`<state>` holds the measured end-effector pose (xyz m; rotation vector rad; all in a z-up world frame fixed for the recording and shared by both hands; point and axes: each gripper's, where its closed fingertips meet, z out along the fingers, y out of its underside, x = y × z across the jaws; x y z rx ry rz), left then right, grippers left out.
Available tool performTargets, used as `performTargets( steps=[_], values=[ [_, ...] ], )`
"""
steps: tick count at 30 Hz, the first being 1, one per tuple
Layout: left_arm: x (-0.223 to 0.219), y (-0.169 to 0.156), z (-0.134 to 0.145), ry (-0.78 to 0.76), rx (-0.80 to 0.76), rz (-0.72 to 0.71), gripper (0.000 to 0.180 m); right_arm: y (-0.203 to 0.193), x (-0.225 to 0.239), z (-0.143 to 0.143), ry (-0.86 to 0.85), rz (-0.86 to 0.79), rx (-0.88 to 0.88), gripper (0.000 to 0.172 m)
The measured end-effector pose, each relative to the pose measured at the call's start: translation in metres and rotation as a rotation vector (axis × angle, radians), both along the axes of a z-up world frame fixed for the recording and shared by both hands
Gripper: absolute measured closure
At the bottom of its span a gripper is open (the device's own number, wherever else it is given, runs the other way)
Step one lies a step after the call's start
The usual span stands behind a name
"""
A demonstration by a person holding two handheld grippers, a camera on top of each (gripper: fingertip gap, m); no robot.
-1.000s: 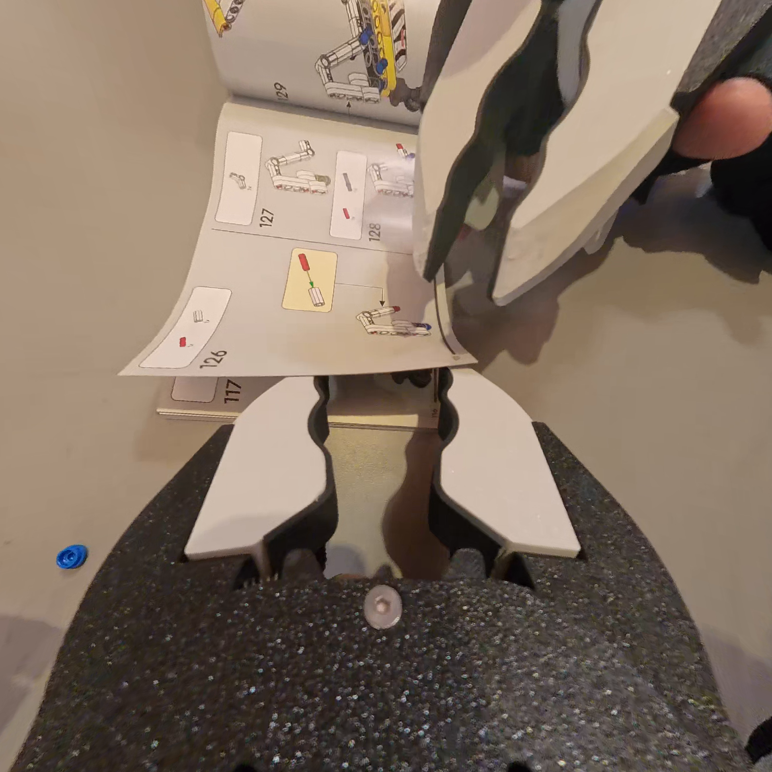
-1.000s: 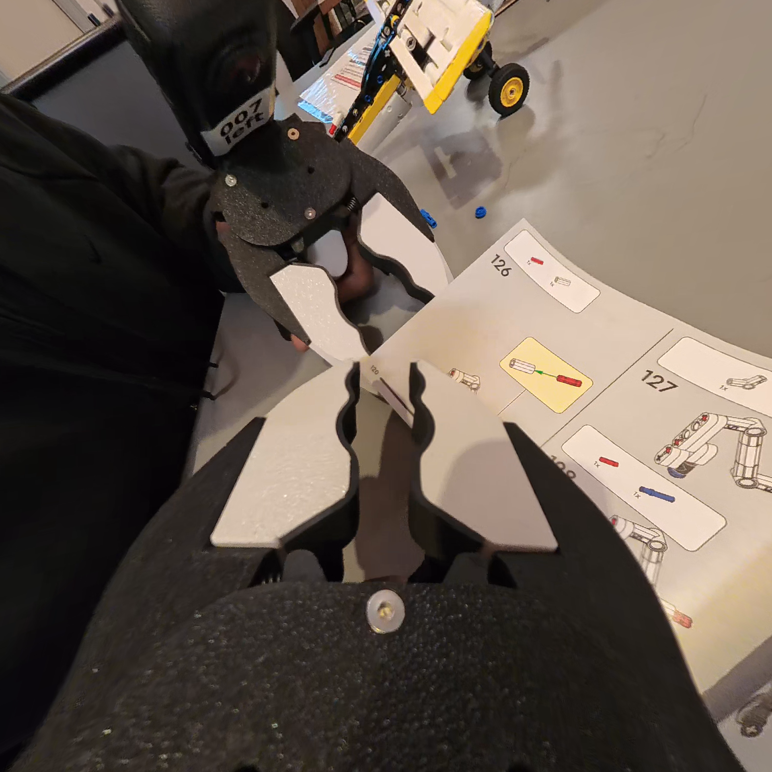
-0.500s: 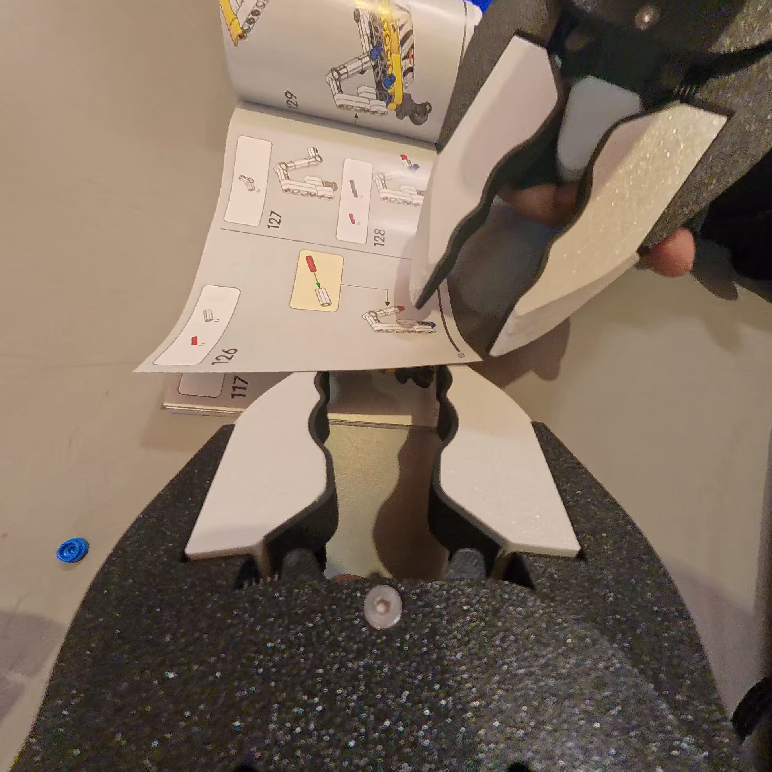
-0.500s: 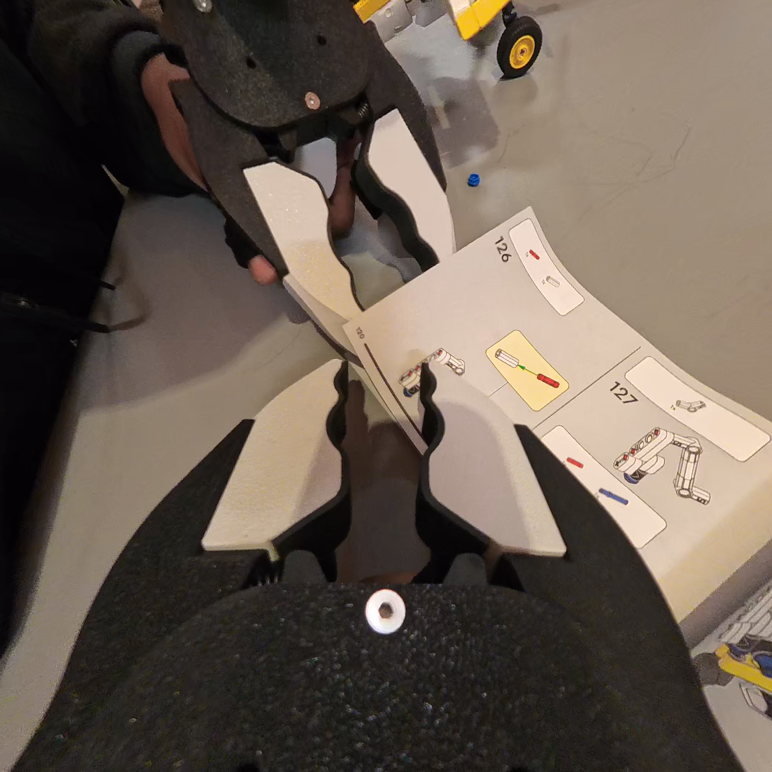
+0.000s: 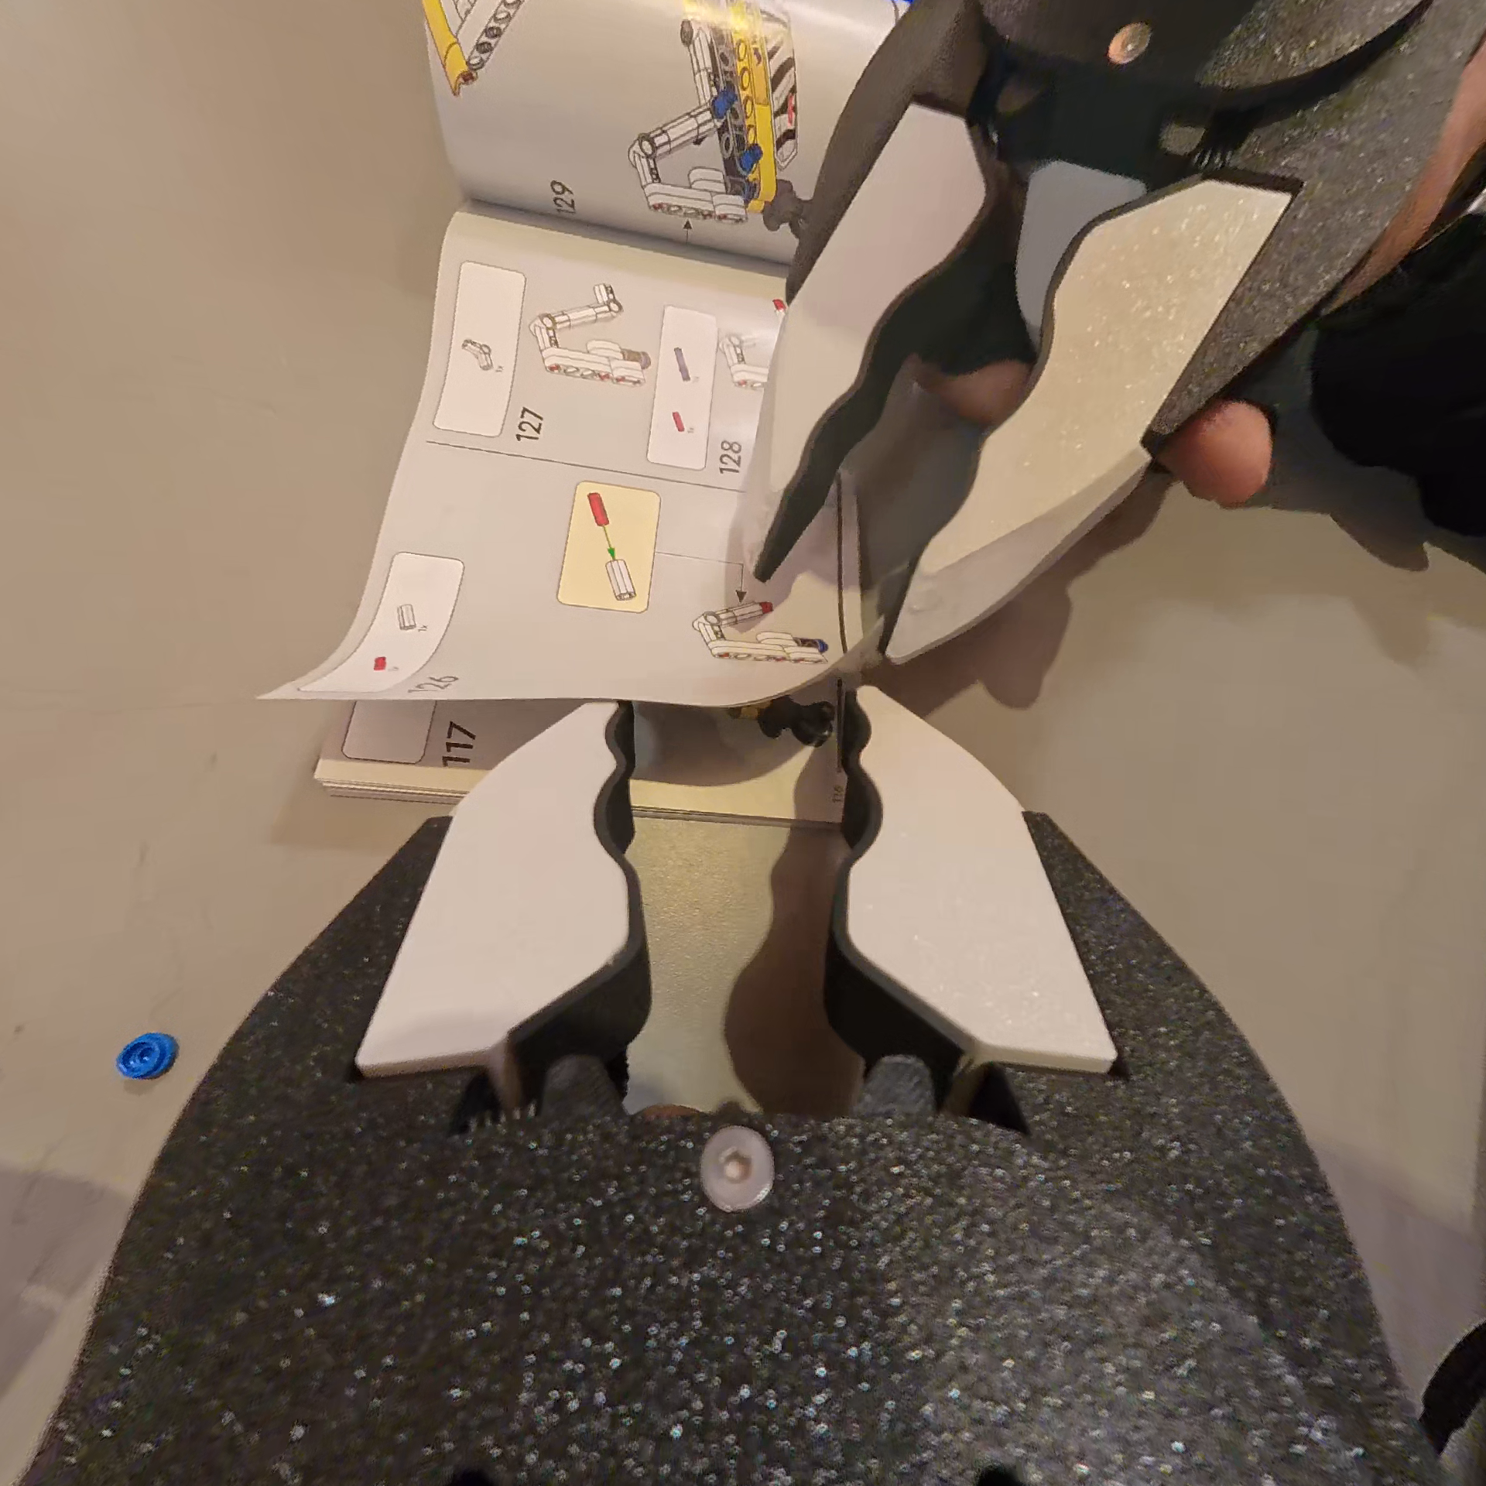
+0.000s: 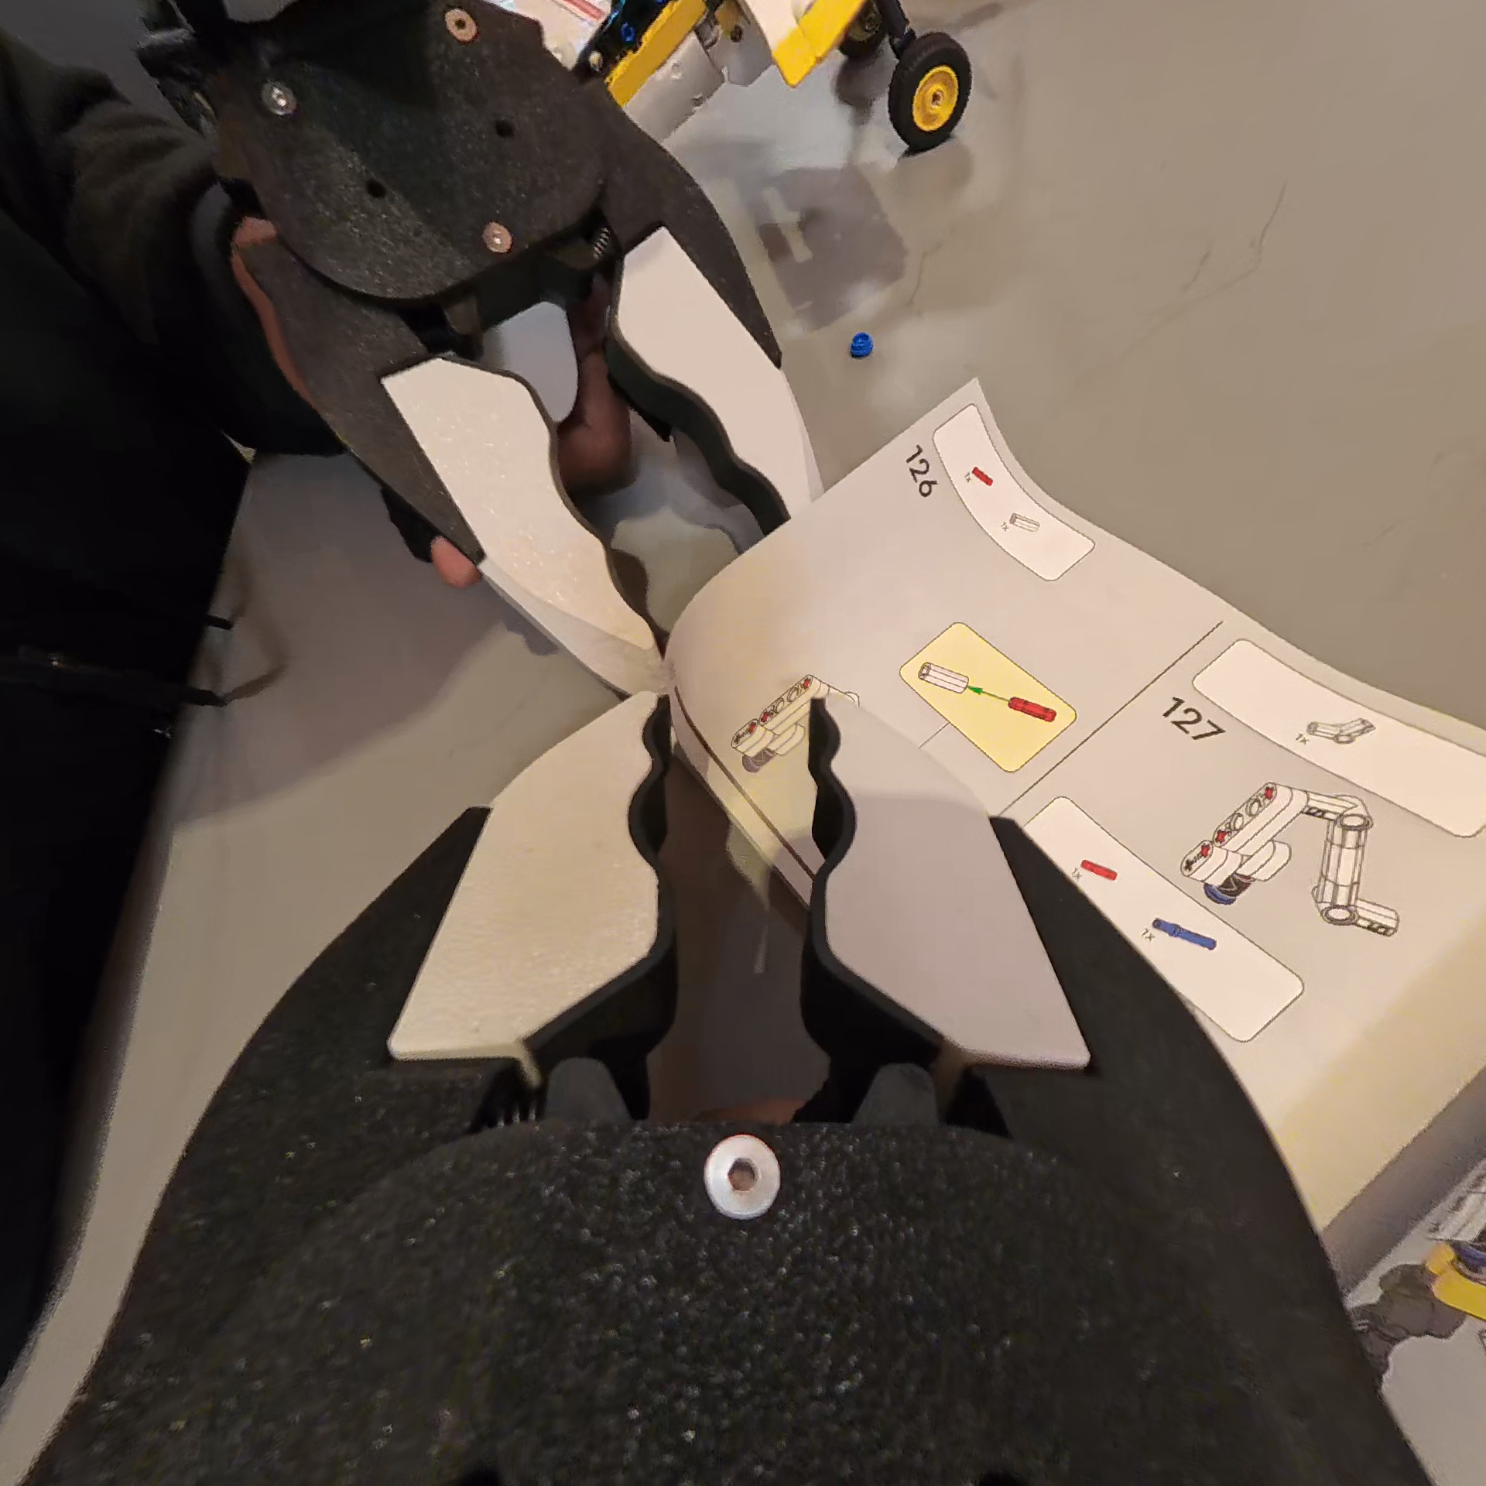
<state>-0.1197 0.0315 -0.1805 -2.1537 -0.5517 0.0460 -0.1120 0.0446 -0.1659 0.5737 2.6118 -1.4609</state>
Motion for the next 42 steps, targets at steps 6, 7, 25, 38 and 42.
performTargets(
  steps=[6, 7, 25, 38, 42],
  values=[
    [-0.002, 0.000, 0.001, -0.007, 0.011, 0.009, 0.130, 0.001, 0.002, 0.002, -0.036, 0.014, -0.025, 0.139],
    [-0.002, 0.000, 0.001, -0.006, 0.012, 0.010, 0.130, 0.001, 0.003, 0.002, -0.042, 0.017, -0.030, 0.139],
    [-0.001, 0.001, 0.003, 0.054, 0.005, -0.006, 0.131, -0.027, -0.025, 0.008, -0.164, -0.137, 0.018, 0.119],
    [0.000, 0.001, 0.003, 0.050, 0.004, -0.011, 0.130, -0.017, -0.028, 0.002, -0.210, -0.166, -0.010, 0.124],
    [0.000, 0.001, 0.002, 0.045, 0.004, -0.012, 0.130, -0.016, -0.026, 0.004, -0.244, -0.153, -0.056, 0.124]
  ],
)
